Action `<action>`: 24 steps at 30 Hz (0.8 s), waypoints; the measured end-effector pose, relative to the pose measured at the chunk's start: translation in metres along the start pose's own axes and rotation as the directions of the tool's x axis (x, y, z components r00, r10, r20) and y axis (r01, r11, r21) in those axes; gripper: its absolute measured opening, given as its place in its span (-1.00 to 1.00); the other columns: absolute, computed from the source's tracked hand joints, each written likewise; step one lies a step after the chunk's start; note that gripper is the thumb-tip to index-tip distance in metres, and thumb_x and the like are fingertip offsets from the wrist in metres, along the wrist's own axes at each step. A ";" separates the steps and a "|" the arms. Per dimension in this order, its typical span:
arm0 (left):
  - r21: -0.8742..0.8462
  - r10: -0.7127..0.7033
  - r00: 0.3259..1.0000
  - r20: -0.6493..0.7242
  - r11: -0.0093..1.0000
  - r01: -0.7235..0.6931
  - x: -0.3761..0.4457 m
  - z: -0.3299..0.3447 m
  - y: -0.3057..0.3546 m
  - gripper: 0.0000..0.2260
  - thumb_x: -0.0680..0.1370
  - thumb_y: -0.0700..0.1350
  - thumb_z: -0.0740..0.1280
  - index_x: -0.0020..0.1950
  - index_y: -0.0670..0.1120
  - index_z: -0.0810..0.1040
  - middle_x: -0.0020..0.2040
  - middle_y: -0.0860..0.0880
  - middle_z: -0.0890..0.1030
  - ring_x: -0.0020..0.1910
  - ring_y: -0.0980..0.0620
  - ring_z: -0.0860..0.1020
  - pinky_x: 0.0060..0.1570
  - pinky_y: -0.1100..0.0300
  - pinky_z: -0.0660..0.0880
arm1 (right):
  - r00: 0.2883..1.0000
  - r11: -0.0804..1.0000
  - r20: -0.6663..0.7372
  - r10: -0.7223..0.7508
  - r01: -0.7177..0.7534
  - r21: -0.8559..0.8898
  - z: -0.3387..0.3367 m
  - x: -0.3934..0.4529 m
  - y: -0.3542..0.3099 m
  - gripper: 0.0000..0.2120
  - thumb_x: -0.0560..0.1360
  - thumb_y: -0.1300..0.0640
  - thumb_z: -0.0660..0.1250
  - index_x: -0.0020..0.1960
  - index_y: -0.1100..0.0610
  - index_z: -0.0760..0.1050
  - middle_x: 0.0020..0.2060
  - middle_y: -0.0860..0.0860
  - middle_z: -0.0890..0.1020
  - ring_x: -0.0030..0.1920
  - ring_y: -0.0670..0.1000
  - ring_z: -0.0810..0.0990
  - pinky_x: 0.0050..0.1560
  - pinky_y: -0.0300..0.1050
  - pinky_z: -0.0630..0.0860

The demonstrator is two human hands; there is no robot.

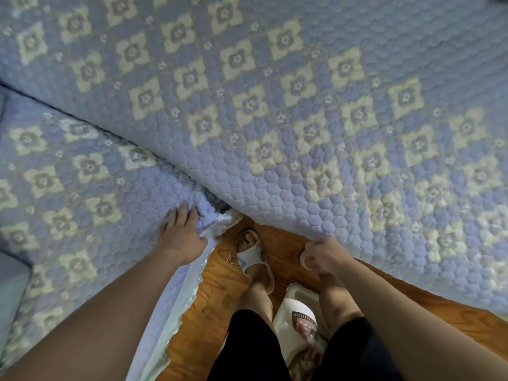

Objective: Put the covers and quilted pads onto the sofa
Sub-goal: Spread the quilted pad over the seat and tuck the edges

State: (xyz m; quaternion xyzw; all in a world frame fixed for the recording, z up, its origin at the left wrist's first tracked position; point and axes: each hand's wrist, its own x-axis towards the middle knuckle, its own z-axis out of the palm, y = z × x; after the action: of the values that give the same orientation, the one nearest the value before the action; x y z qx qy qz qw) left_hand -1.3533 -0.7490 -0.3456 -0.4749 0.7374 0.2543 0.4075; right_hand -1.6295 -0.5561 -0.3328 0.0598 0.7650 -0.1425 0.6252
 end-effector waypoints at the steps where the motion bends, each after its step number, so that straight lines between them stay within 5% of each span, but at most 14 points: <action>1: 0.020 0.008 1.000 -0.018 1.000 -0.007 -0.002 0.001 0.002 -0.22 0.60 0.16 0.22 0.65 -0.03 -0.16 0.64 -0.06 -0.25 0.60 -0.21 -0.21 0.56 -0.12 -0.07 | 0.998 0.998 0.024 -0.064 0.064 -0.004 0.003 0.003 -0.007 -0.91 0.57 0.37 0.27 0.00 0.32 0.55 -0.08 0.22 0.62 -0.24 0.12 0.58 -0.31 -0.09 0.51; 6: 0.209 0.289 0.957 -0.003 0.936 -0.282 -0.011 -0.005 0.020 -0.40 0.64 0.08 0.15 0.65 0.06 0.02 0.66 0.01 -0.08 0.62 -0.11 -0.13 0.57 -0.08 -0.05 | 0.927 0.925 -0.101 -0.361 0.343 -0.161 -0.006 -0.005 -0.043 -0.83 0.63 0.07 0.25 0.09 0.09 0.59 -0.05 0.07 0.69 -0.06 0.13 0.67 0.05 0.14 0.62; 11: 0.483 0.387 0.900 -0.199 0.838 -0.254 0.032 -0.046 0.042 -0.63 0.59 -0.08 0.24 0.41 -0.04 0.42 0.34 -0.05 0.49 0.35 -0.07 0.39 0.42 0.06 0.22 | 0.906 0.864 -0.159 -0.393 0.304 -0.401 -0.037 -0.004 -0.043 -0.69 0.66 0.09 0.18 0.33 0.13 0.52 0.15 0.04 0.59 0.11 0.08 0.56 0.03 -0.13 0.40; 13: 0.613 0.354 0.924 -0.146 0.765 -0.196 0.049 -0.062 0.051 -0.74 0.61 -0.10 0.23 0.29 -0.03 0.49 0.23 -0.05 0.57 0.26 -0.07 0.49 0.34 0.04 0.30 | 0.914 0.864 -0.139 -0.382 0.299 -0.406 -0.039 0.007 -0.045 -0.69 0.66 0.07 0.17 0.31 0.14 0.53 0.11 0.06 0.62 0.04 0.08 0.56 0.03 -0.08 0.44; 16: 0.718 0.347 0.927 -0.141 0.681 -0.145 0.059 -0.064 0.066 -0.81 0.62 -0.04 0.26 0.18 0.00 0.57 0.13 -0.02 0.64 0.19 -0.06 0.55 0.27 0.03 0.37 | 0.913 0.869 -0.147 -0.381 0.300 -0.393 -0.039 0.023 -0.052 -0.74 0.66 0.08 0.17 0.18 0.17 0.57 -0.27 0.02 0.57 -0.27 0.02 0.51 -0.21 -0.07 0.43; 18: 0.744 0.352 0.925 -0.143 0.654 -0.134 0.052 -0.057 0.074 -0.83 0.59 -0.10 0.27 0.14 -0.01 0.59 0.08 -0.02 0.64 0.16 -0.08 0.55 0.23 0.02 0.38 | 0.910 0.877 -0.166 -0.380 0.297 -0.378 -0.042 0.032 -0.048 -0.75 0.64 0.11 0.19 0.12 0.20 0.60 -0.35 -0.01 0.51 -0.37 -0.01 0.44 -0.32 -0.12 0.35; 21: 0.708 0.311 0.936 -0.163 0.698 -0.109 0.039 -0.062 0.083 -0.85 0.57 -0.16 0.28 0.03 -0.01 0.63 -0.02 -0.03 0.67 0.05 -0.08 0.60 0.11 0.05 0.43 | 0.902 0.886 -0.159 -0.401 0.338 -0.317 -0.048 0.031 -0.041 -0.73 0.64 0.12 0.18 0.20 0.19 0.58 -0.07 -0.06 0.53 -0.30 -0.02 0.51 -0.29 -0.14 0.40; 24: 0.520 0.262 0.944 -0.199 0.845 -0.125 0.029 -0.069 0.100 -0.85 0.58 -0.14 0.29 0.00 -0.06 0.66 -0.03 -0.07 0.68 0.01 -0.08 0.63 -0.05 0.09 0.48 | 0.836 0.856 -0.256 -0.486 0.395 -0.334 -0.057 0.018 -0.034 -0.66 0.64 0.17 0.13 0.38 0.10 0.46 0.25 -0.03 0.53 0.15 0.06 0.56 0.03 -0.14 0.46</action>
State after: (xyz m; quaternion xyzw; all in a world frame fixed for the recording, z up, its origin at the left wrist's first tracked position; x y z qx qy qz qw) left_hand -1.4749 -0.7746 -0.3338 -0.3049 0.8696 0.0295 0.3873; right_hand -1.6965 -0.5734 -0.3355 -0.1811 0.8638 -0.1672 0.4395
